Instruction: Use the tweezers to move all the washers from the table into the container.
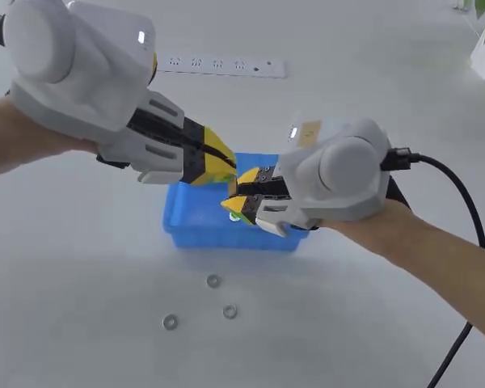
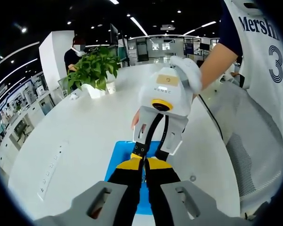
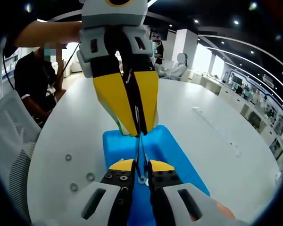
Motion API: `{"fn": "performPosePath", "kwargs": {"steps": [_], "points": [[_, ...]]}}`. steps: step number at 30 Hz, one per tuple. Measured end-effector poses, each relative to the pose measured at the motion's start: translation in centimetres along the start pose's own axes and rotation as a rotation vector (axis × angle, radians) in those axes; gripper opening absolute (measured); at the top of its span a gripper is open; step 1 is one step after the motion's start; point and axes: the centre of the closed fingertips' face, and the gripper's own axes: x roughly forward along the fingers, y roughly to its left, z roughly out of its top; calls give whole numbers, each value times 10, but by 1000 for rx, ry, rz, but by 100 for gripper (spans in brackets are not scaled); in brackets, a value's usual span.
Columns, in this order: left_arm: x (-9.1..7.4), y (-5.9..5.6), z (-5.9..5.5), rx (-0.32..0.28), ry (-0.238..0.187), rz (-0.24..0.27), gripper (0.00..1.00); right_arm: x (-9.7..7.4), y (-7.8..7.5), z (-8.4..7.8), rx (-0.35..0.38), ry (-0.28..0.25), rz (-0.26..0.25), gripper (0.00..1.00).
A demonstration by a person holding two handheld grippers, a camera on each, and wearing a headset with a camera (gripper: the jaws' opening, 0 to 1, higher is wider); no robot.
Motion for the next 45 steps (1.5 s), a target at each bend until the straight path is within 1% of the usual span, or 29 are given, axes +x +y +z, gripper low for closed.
{"fn": "performPosePath", "kwargs": {"steps": [6,8,9,12,15,17,19,22,23,28,29,32,34,37,41,45], "points": [[-10,1,6,23,-4,6,6,-7,2,11,-6,-20,-10,12],[-15,-1,10,37,-4,10,6,-11,4,15,-12,-27,-15,12],[-16,-1,8,41,-5,11,6,-13,6,18,-17,-35,-15,12],[-22,-7,11,48,-6,20,6,-18,11,23,-35,-46,-15,12],[-28,-14,12,50,-5,30,6,-24,18,28,-56,-47,-17,13],[-33,-23,16,51,-11,33,6,-27,23,31,-66,-50,-12,13],[-38,-30,19,51,-16,37,6,-30,32,35,-83,-53,-2,13],[-44,-38,20,60,-16,37,6,-35,42,38,-101,-53,7,13],[-44,-46,25,66,-15,35,6,-37,47,39,-101,-53,12,13],[-48,-63,27,65,-16,30,6,-42,65,40,-115,-47,23,13],[-48,-69,27,62,-17,27,6,-43,70,39,-115,-47,28,13],[-48,-80,25,53,-16,23,6,-45,81,35,-111,-45,37,12],[-48,-87,21,33,-17,18,6,-45,89,32,-102,-43,44,12],[-48,-94,16,21,-12,14,6,-44,97,27,-92,-37,53,12],[-46,-104,9,-10,-10,8,6,-42,109,21,-81,-28,71,12],[-44,-109,4,-29,-11,4,6,-40,115,15,-81,-16,86,12]]}}
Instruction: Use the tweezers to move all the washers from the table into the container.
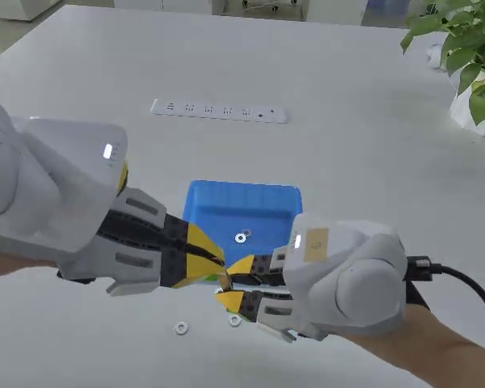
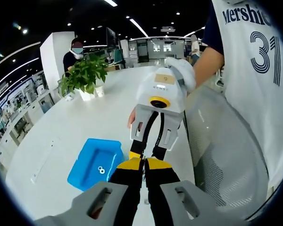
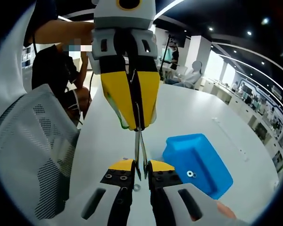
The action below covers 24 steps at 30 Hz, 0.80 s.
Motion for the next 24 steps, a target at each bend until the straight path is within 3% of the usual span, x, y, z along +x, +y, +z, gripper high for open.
{"fn": "performPosePath", "kwargs": {"steps": [10,24], "points": [[12,-10,-11,-39,2,-23,6,3,11,-16,24,24,25,12],[20,-8,-21,-67,11,-36,6,11,10,-26,57,41,39,12]]}}
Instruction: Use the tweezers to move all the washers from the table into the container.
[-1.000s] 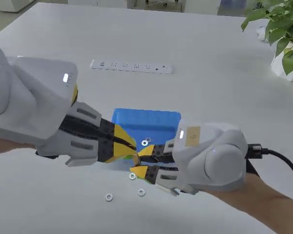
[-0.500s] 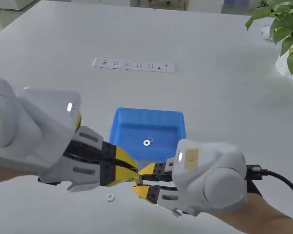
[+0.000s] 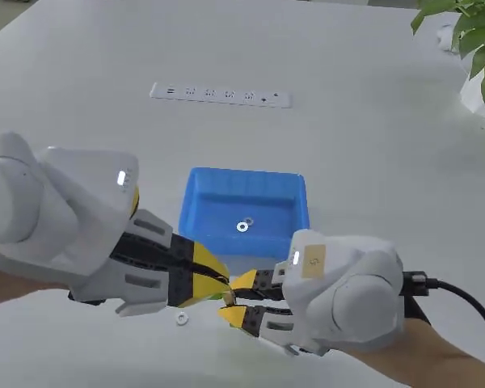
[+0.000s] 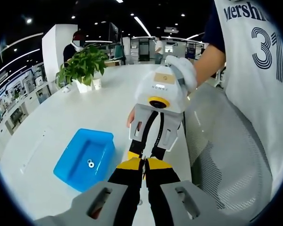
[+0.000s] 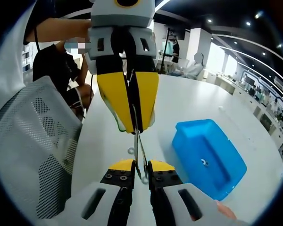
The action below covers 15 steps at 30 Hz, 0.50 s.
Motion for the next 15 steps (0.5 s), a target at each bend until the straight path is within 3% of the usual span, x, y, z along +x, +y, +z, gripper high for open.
{"fn": "performPosePath", "kwargs": {"steps": [15], "points": [[9,6,-8,-31,-3,-9,6,6,-2,-10,43,9,11,13]]}}
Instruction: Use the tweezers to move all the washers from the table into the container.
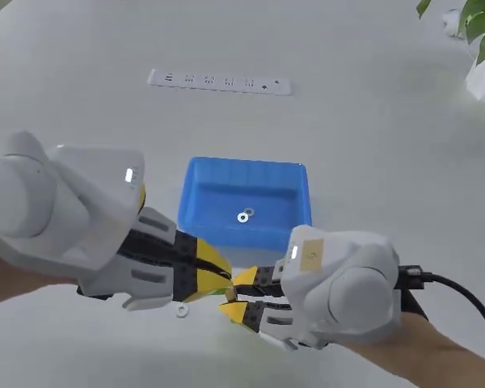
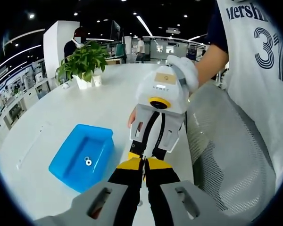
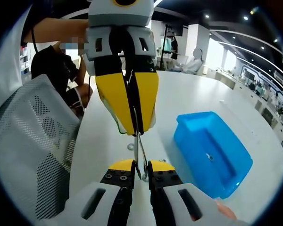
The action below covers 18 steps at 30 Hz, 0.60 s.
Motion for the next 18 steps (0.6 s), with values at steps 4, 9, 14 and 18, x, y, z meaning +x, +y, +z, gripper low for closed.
{"fn": "performPosePath", "kwargs": {"steps": [4,9,14,18], "points": [[0,2,0,4,4,4,6,0,-1,1,-3,-2,3,13],[1,2,1,3,4,2,6,1,-1,0,3,-3,7,13],[2,1,0,7,15,7,6,1,0,-1,5,-3,8,13],[4,0,-7,11,47,5,8,2,1,0,13,-2,19,12]]}}
